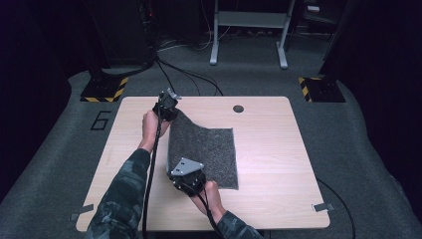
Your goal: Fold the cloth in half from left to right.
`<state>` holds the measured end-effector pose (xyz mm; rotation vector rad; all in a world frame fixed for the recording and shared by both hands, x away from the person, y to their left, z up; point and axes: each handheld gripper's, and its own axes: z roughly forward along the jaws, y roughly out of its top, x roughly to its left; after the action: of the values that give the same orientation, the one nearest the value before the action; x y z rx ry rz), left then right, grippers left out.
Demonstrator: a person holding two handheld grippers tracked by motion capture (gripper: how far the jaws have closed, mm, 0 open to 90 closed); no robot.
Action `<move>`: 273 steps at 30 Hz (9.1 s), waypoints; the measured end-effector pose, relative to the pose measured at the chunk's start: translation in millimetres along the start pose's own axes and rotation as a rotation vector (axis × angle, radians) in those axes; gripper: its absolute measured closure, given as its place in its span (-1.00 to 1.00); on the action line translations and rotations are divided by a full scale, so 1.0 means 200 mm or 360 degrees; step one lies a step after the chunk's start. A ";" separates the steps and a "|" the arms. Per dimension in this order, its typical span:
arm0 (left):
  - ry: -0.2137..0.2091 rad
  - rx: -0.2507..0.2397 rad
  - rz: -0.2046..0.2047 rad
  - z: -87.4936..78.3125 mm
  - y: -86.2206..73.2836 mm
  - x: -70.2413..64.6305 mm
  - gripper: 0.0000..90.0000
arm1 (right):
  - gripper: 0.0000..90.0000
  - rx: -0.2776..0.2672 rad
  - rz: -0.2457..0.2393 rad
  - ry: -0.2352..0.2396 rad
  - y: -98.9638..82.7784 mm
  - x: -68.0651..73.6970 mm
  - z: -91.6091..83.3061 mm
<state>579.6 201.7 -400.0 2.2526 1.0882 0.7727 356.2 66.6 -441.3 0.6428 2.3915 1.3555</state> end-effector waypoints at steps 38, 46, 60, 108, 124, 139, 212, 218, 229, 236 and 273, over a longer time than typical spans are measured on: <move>-0.0062 0.0012 0.0187 0.04 0.26 -0.27 0.91 | 0.91 -0.0044 0.0097 -0.0140 -0.18 -0.09 -0.22; -0.0069 0.0028 0.0236 0.11 0.29 -0.34 0.91 | 0.91 0.0007 0.0131 -0.0149 -0.24 -0.12 -0.21; -0.0095 0.0066 0.0278 0.20 0.31 -0.45 0.94 | 0.91 0.0039 0.0221 -0.0165 -0.33 -0.16 -0.21; -0.0102 0.0233 0.0275 0.45 0.35 -0.66 0.90 | 0.87 0.0109 0.0466 -0.0265 -0.59 -0.28 -0.31; -0.0151 0.0160 0.0260 0.45 0.37 -0.71 0.93 | 0.87 0.0097 0.0532 -0.0344 -0.63 -0.29 -0.39; -0.0276 0.0073 0.0082 0.36 0.36 -0.65 -0.32 | 0.57 0.0143 0.0624 -0.0525 -0.72 -0.34 -0.51; -0.0349 0.0164 0.0069 0.14 -0.41 -0.54 -0.67 | -0.16 0.0417 0.0488 -0.0421 -0.63 -0.53 -0.30; -0.0416 0.0099 0.0034 -0.01 -0.47 -0.57 -0.67 | -0.18 0.0423 0.0526 -0.0463 -0.62 -0.58 -0.31; -0.0450 0.0119 0.0131 -0.12 -0.62 -0.73 -0.67 | -0.33 0.0440 0.0509 -0.0491 -0.63 -0.57 -0.31; -0.0486 0.0117 0.0176 -0.19 -0.68 -0.77 -0.67 | -0.52 0.0439 0.0512 -0.0470 -0.63 -0.61 -0.31; -0.0466 0.0064 0.0028 -0.12 -0.70 -0.75 -0.78 | -0.88 0.0527 0.0427 -0.0383 -0.62 -0.63 -0.20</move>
<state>413.4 159.7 -515.0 2.3210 0.9517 0.4122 416.6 -84.6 -521.8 1.1801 2.4094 0.9092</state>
